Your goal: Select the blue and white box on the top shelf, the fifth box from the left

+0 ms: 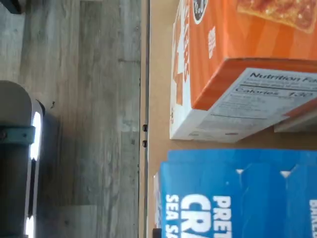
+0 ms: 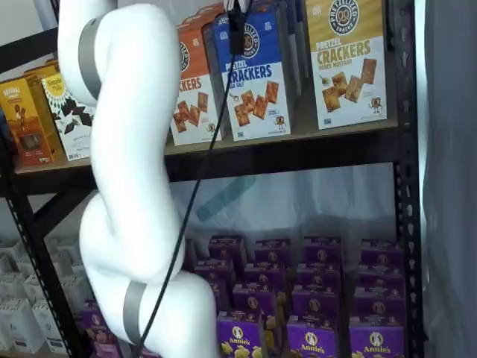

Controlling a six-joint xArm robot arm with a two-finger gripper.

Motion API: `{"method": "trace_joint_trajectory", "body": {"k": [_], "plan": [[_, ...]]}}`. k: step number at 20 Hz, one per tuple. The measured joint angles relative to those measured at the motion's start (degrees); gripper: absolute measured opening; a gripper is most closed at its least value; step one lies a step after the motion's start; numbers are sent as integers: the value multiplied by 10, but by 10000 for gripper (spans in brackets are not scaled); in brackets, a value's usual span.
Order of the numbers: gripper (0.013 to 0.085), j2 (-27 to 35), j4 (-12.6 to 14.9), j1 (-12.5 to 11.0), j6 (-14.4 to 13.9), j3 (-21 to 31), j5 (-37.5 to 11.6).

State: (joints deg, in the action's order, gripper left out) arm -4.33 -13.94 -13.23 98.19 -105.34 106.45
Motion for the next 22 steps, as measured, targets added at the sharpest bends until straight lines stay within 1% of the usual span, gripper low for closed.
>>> {"method": "trace_joint_trajectory", "body": {"k": [4, 11, 18, 22], "plan": [[570, -6, 8, 4, -2, 2, 7], [570, -25, 6, 3, -3, 15, 26], [570, -64, 11, 2, -2, 46, 46], [570, -97, 18, 4, -2, 76, 54]]}}
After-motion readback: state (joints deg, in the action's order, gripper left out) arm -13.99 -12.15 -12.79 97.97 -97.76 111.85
